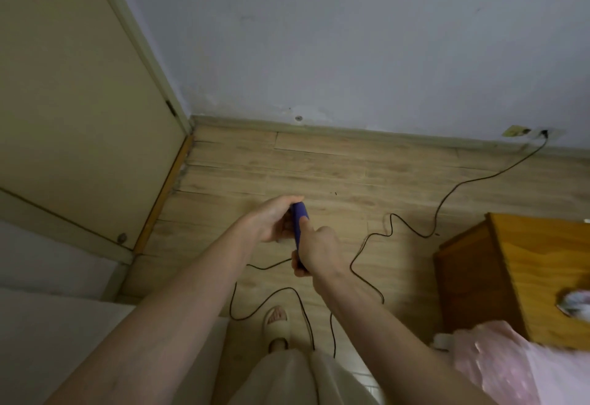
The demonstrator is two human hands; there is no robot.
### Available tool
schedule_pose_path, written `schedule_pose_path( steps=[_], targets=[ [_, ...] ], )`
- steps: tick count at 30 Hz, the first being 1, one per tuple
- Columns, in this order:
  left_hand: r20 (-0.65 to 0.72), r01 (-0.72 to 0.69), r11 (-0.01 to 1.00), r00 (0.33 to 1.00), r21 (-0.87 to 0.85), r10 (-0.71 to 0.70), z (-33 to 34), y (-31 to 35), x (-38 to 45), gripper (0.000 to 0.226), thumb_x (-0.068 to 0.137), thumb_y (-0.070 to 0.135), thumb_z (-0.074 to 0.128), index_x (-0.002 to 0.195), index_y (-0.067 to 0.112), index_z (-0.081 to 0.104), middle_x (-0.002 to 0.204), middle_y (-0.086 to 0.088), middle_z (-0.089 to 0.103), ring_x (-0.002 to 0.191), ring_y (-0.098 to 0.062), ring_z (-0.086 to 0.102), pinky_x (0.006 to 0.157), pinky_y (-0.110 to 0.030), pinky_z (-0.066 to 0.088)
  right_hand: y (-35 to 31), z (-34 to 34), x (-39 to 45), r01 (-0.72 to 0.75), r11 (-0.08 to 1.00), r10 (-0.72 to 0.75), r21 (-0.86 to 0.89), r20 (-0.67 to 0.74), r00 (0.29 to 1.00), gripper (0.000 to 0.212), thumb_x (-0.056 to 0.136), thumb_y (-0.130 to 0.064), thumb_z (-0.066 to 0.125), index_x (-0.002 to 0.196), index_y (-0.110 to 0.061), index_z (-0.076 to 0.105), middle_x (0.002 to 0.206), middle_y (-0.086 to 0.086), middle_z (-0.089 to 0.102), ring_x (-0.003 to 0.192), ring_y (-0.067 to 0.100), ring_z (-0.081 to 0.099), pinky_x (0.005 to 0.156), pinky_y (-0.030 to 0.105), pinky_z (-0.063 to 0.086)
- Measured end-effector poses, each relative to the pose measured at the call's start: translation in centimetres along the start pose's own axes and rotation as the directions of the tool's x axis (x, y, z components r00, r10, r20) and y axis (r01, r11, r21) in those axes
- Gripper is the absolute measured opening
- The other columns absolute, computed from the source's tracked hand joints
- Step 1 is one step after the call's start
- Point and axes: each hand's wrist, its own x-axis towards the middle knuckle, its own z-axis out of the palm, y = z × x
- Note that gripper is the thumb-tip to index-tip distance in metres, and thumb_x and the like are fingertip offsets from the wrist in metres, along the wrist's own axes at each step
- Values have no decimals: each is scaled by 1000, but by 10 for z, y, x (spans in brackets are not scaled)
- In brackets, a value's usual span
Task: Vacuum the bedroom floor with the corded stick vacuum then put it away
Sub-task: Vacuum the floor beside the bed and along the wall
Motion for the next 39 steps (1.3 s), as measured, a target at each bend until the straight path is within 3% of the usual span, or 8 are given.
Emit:
schedule_pose_path(
  steps=[4,8,16,23,27,32,36,39],
  targets=[
    [-10,17,1000,1000,-6,-17,-6,6,12,48,95,35,53,129,2,53,100,-12,62,76,-22,62,66,-33,53,6,14,19,-9,999,9,39,-15,1000,32,103,-32,37,95,-4,51,78,14,59,47,18,53,41,26,44],
    [-2,31,999,1000,-32,-31,-22,25,38,43,96,34,53,124,2,54,96,-13,64,79,-23,64,78,-37,54,0,28,51,-47,995,46,91,13,999,35,103,-36,36,85,-10,51,75,11,58,47,15,52,43,25,43],
    [-82,13,996,996,-88,-20,-53,85,98,38,96,40,53,112,5,58,78,-7,65,63,-19,64,58,-32,52,-38,65,142,-34,998,33,50,20,999,43,102,-41,35,102,-4,55,68,10,59,50,17,55,56,33,49],
    [-82,13,994,996,-108,-22,-65,132,159,36,98,38,52,116,7,53,81,-8,64,63,-20,65,62,-33,56,-63,74,221,-42,999,42,28,2,999,44,102,-45,35,98,-6,54,79,11,58,52,17,52,45,26,41],
    [-67,51,990,996,-133,-61,-67,147,186,38,97,34,55,123,7,51,93,-11,65,75,-22,65,58,-33,57,-70,72,255,-59,996,59,-72,0,998,45,103,-46,31,104,-7,52,84,10,59,61,17,54,52,27,44],
    [-69,54,988,996,-145,-65,-67,157,208,39,97,34,56,123,6,52,94,-12,66,74,-22,67,46,-28,54,-77,70,281,-47,989,47,-138,-4,999,46,102,-47,30,102,-6,52,89,14,61,73,25,57,69,38,48],
    [-62,48,993,997,-110,-55,-61,157,213,39,97,36,54,123,6,51,99,-12,64,77,-24,66,58,-35,54,-75,59,283,-65,991,67,-117,9,998,44,102,-47,32,101,-7,52,88,13,59,64,19,54,55,29,44],
    [-58,39,993,997,-111,-45,-50,155,208,37,98,33,53,124,7,50,95,-11,62,76,-23,65,59,-35,53,-72,49,276,-28,988,25,-149,-17,1000,45,102,-48,32,95,-9,53,83,11,60,63,19,54,59,34,48]
  ],
)
